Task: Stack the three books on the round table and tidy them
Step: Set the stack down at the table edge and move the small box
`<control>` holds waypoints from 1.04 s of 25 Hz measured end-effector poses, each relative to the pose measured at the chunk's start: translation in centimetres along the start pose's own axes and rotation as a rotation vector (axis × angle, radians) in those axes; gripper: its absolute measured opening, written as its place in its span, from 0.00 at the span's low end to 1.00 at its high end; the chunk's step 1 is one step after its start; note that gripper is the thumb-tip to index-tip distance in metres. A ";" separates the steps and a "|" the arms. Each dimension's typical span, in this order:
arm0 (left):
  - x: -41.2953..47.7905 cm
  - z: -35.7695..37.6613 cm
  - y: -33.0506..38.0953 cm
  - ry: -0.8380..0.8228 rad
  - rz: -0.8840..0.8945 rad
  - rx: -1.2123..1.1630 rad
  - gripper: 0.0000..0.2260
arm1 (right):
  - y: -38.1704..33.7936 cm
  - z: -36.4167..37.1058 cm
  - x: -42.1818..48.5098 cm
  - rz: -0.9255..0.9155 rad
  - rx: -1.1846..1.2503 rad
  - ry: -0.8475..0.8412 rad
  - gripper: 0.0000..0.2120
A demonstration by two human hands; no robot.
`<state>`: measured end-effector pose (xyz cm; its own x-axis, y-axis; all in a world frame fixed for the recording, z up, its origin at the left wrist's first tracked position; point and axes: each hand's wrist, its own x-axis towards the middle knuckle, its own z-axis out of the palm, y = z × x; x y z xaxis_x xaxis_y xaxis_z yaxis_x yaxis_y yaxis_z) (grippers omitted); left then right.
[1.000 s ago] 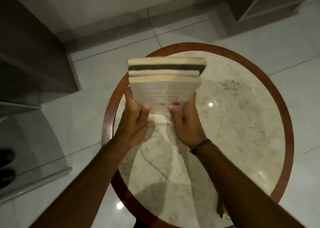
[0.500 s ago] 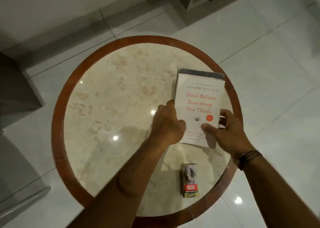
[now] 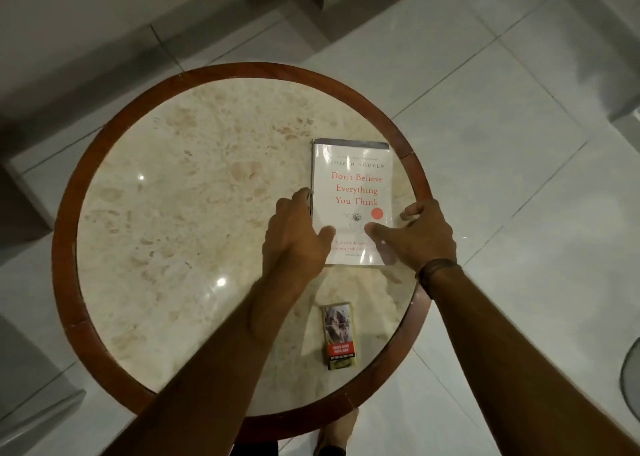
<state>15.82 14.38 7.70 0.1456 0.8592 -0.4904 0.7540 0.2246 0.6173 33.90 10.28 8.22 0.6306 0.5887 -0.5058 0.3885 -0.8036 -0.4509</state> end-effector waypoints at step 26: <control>-10.8 -2.9 -24.7 0.237 0.260 0.550 0.30 | -7.5 15.9 -14.4 -0.537 -0.155 -0.025 0.32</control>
<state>-6.22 0.90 -0.43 0.2695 0.9460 -0.1801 0.9403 -0.2181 0.2614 11.20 9.18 7.18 0.3016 0.9193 -0.2528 0.7460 -0.3926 -0.5379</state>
